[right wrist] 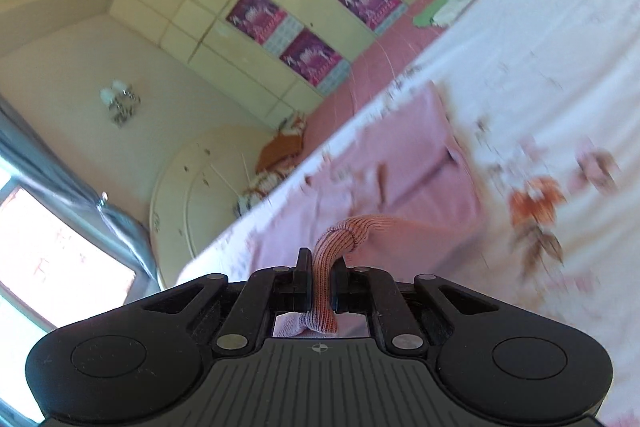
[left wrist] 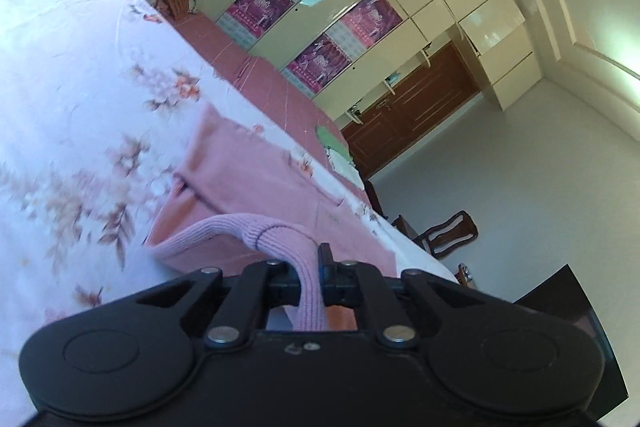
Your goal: Fold small clothes
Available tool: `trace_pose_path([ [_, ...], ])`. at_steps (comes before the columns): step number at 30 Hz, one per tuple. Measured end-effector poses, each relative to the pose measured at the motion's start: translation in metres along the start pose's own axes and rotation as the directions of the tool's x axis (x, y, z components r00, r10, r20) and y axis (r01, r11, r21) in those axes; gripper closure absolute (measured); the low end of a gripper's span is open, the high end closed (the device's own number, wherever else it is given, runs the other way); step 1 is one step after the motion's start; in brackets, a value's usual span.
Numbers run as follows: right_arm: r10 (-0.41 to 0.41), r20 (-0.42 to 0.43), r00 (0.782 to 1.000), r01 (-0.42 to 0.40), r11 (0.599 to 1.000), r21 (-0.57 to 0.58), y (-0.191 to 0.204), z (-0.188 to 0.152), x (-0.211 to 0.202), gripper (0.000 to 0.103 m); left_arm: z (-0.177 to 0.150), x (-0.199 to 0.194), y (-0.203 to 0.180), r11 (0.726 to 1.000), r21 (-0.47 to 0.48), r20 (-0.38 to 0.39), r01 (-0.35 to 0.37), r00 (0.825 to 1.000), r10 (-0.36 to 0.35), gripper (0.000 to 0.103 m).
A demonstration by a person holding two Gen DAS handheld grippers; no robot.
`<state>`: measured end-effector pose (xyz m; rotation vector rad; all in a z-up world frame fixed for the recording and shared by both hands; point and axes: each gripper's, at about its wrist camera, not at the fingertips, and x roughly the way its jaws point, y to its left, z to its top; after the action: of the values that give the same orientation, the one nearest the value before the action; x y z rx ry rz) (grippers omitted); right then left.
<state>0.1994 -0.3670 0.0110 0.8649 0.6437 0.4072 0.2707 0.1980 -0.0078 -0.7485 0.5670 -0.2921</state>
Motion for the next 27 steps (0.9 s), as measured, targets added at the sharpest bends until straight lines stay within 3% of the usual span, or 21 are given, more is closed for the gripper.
trace_pose_path([
  [4, 0.001, 0.033, 0.999, -0.001, 1.000, -0.004, 0.010, 0.055, 0.047, 0.096, 0.042, 0.056, -0.016, 0.999, 0.049, -0.008, -0.019, 1.000, 0.019, 0.099],
  [8, -0.031, 0.030, 0.999, 0.030, 0.999, 0.029, -0.003, 0.105, 0.110, 0.096, 0.080, 0.121, -0.008, 0.997, 0.061, -0.047, -0.054, 0.997, 0.057, 0.099],
  [13, -0.041, -0.010, 0.999, 0.042, 0.994, 0.104, -0.043, 0.150, 0.191, 0.096, 0.111, 0.203, 0.030, 0.993, 0.048, -0.111, -0.110, 0.987, 0.115, 0.099],
  [19, -0.105, -0.087, 0.991, 0.117, 0.981, 0.154, -0.111, 0.175, 0.281, 0.095, 0.115, 0.282, 0.065, 0.979, 0.098, -0.184, -0.176, 0.964, 0.192, 0.096],
  [23, -0.102, -0.093, 0.990, 0.117, 0.978, 0.175, -0.139, 0.175, 0.308, 0.094, 0.112, 0.290, 0.070, 0.974, 0.134, -0.115, -0.181, 0.974, 0.196, 0.082],
  [24, -0.111, -0.092, 0.990, 0.125, 0.977, 0.174, -0.141, 0.176, 0.311, 0.079, 0.112, 0.286, 0.068, 0.974, 0.146, -0.089, -0.175, 0.978, 0.189, 0.073],
  [25, -0.118, -0.074, 0.990, 0.128, 0.978, 0.165, -0.142, 0.177, 0.310, 0.055, 0.113, 0.282, 0.066, 0.972, 0.153, -0.062, -0.178, 0.980, 0.190, 0.049],
  [26, -0.104, -0.035, 0.994, 0.108, 0.984, 0.144, -0.138, 0.178, 0.304, 0.051, 0.116, 0.278, 0.065, 0.968, 0.161, -0.021, -0.194, 0.980, 0.200, 0.037],
  [27, -0.100, 0.005, 0.995, 0.099, 0.987, 0.127, -0.136, 0.179, 0.297, 0.048, 0.118, 0.270, 0.061, 0.962, 0.180, 0.032, -0.204, 0.979, 0.202, 0.015],
])
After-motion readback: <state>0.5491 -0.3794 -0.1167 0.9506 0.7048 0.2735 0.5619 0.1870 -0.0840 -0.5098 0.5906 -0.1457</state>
